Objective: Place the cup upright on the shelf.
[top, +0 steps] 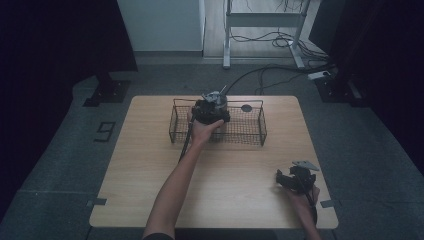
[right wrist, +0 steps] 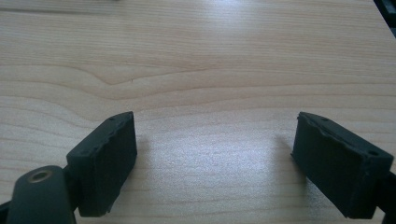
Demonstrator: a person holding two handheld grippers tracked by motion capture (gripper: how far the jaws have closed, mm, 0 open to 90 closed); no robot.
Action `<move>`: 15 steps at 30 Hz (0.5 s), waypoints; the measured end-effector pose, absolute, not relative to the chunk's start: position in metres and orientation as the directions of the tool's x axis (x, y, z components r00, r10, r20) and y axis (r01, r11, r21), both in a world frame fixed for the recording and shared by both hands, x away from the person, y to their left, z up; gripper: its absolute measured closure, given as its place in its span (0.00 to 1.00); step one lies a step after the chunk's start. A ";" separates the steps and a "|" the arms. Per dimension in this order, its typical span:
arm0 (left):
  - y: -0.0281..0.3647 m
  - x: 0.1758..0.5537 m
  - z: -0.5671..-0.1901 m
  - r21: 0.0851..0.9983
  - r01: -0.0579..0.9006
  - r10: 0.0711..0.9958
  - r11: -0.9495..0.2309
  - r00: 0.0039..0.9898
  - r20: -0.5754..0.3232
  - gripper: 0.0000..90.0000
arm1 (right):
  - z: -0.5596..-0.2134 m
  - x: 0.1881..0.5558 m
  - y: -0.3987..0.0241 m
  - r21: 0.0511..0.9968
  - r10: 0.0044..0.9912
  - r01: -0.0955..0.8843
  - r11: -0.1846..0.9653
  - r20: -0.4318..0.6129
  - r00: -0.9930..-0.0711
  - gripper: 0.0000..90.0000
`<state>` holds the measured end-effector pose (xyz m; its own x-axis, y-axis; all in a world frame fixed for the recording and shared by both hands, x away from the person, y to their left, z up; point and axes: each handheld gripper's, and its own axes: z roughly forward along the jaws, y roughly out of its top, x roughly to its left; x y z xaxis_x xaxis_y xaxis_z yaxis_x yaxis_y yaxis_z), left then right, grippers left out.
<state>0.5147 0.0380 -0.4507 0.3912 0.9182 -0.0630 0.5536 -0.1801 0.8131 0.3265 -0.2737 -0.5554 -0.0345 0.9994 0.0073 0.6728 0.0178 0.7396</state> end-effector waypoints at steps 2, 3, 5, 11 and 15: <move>0.037 0.515 -0.454 0.808 0.556 0.922 -0.194 0.384 -0.043 0.04 | -0.555 0.326 -0.274 0.740 0.999 0.673 0.018 0.007 -0.035 0.15; 0.036 0.515 -0.459 0.803 0.561 0.925 -0.201 0.378 -0.032 0.04 | -0.555 0.326 -0.274 0.739 0.999 0.673 0.018 0.007 -0.034 0.15; 0.035 0.515 -0.461 0.799 0.566 0.926 -0.202 0.375 -0.031 0.04 | -0.555 0.326 -0.274 0.740 0.999 0.673 0.018 0.007 -0.034 0.15; 0.036 0.513 -0.469 0.789 0.587 0.932 -0.181 0.358 -0.052 0.04 | -0.555 0.326 -0.274 0.740 0.999 0.673 0.018 0.007 -0.034 0.15; 0.038 0.511 -0.470 0.795 0.580 0.931 -0.175 0.361 -0.058 0.04 | -0.555 0.326 -0.274 0.740 0.999 0.673 0.018 0.007 -0.034 0.15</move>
<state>0.5108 0.0383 -0.4703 0.3612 0.9307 -0.0584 0.5804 -0.1753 0.7952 0.3264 -0.2737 -0.5554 -0.0341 0.9994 0.0069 0.6727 0.0178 0.7397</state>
